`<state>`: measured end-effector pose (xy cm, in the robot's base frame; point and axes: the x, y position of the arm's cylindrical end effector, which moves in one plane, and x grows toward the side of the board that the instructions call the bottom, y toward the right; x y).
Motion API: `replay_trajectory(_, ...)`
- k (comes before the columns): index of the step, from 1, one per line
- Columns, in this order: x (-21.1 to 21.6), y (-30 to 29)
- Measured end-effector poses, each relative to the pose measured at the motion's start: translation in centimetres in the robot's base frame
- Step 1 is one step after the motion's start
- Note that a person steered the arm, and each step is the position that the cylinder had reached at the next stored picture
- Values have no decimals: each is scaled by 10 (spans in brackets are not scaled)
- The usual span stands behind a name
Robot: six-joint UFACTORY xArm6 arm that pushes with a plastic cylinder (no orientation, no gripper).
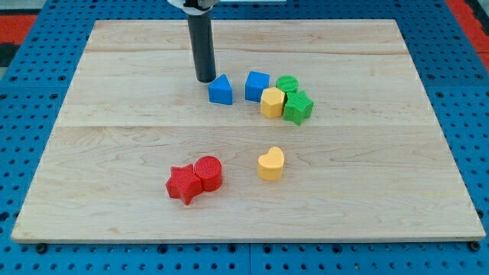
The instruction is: Push blue triangle beside blue cube
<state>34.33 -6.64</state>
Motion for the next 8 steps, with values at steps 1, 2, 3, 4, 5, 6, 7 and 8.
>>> replay_trajectory(1, 3, 0)
replay_trajectory(2, 11, -4)
replay_trajectory(3, 19, -6)
replay_trajectory(4, 26, -6)
replay_trajectory(5, 38, -6)
replay_trajectory(6, 42, -6)
replay_trajectory(7, 42, -4)
replay_trajectory(8, 42, 8)
